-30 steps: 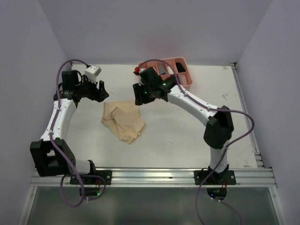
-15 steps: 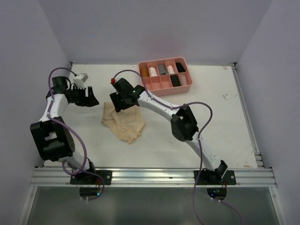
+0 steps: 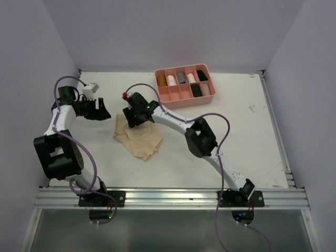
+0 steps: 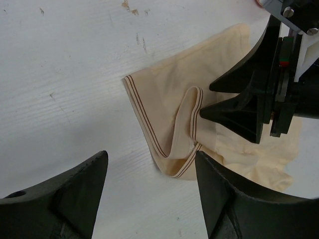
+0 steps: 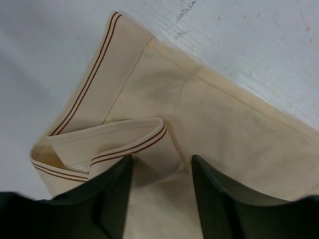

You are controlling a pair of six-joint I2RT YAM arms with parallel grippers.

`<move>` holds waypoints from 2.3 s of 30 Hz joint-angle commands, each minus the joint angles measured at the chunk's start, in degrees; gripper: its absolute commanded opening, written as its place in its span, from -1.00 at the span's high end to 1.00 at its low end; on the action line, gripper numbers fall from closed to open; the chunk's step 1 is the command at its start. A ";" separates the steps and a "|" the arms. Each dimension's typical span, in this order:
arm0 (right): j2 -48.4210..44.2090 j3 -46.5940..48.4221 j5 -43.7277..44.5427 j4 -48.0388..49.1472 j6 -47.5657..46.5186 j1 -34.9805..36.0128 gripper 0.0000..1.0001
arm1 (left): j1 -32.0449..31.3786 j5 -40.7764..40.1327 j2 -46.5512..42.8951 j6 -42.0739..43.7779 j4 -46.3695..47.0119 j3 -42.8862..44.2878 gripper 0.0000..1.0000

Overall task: Roll the underwear
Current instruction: Move the underwear to the center of the board

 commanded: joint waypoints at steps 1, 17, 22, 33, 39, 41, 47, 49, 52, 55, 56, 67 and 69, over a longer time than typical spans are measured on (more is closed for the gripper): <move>0.68 0.71 -1.75 1.92 -1.60 0.08 0.08 | 0.73 1.80 0.28 0.52 -0.76 0.30 -0.48; -30.41 -22.02 -4.04 9.56 -5.03 0.17 1.00 | -2.60 -1.18 5.46 6.41 2.66 4.60 -0.41; -37.98 -32.14 -4.56 10.45 -5.56 0.17 1.00 | -7.26 -5.67 8.70 3.95 8.36 5.22 -0.27; -53.35 -51.22 -3.60 5.97 -8.54 0.17 1.00 | -8.50 2.84 9.08 9.10 18.04 1.63 -0.28; -57.49 -58.34 -1.67 3.25 -11.62 0.08 1.00 | -8.50 16.73 3.45 53.09 -4.64 -0.76 -0.36; -59.16 -60.45 -1.58 2.80 -13.19 -0.09 0.96 | -8.41 16.31 2.30 73.07 -10.05 -1.89 -0.36; -62.51 -64.41 -3.69 1.75 -21.70 -0.44 0.87 | -8.68 12.00 0.28 113.63 -20.62 -7.08 -0.30; -62.51 -64.76 -3.95 -0.17 -23.30 -0.79 0.84 | -8.94 11.21 -0.69 120.45 -20.63 -10.06 -0.23; -63.12 -65.99 -3.95 -0.45 -23.93 -1.32 0.69 | -10.16 10.77 -2.79 132.24 -18.96 -15.51 -0.17; -63.65 -66.44 -3.60 -0.80 -21.73 -1.94 0.29 | -12.71 9.01 -4.03 138.67 -14.92 -20.61 -0.11; -63.83 -66.52 -3.43 -0.89 -20.51 -2.02 0.20 | -13.24 9.09 -4.29 139.29 -13.61 -21.67 -0.10; -70.07 -71.62 -1.49 -2.20 -14.87 -3.43 0.10 | -20.63 7.43 -5.70 139.21 2.66 -29.32 0.06; -69.54 -71.53 -3.06 -2.91 -14.87 -3.43 0.16 | -20.63 6.47 -5.70 138.25 2.58 -28.63 0.13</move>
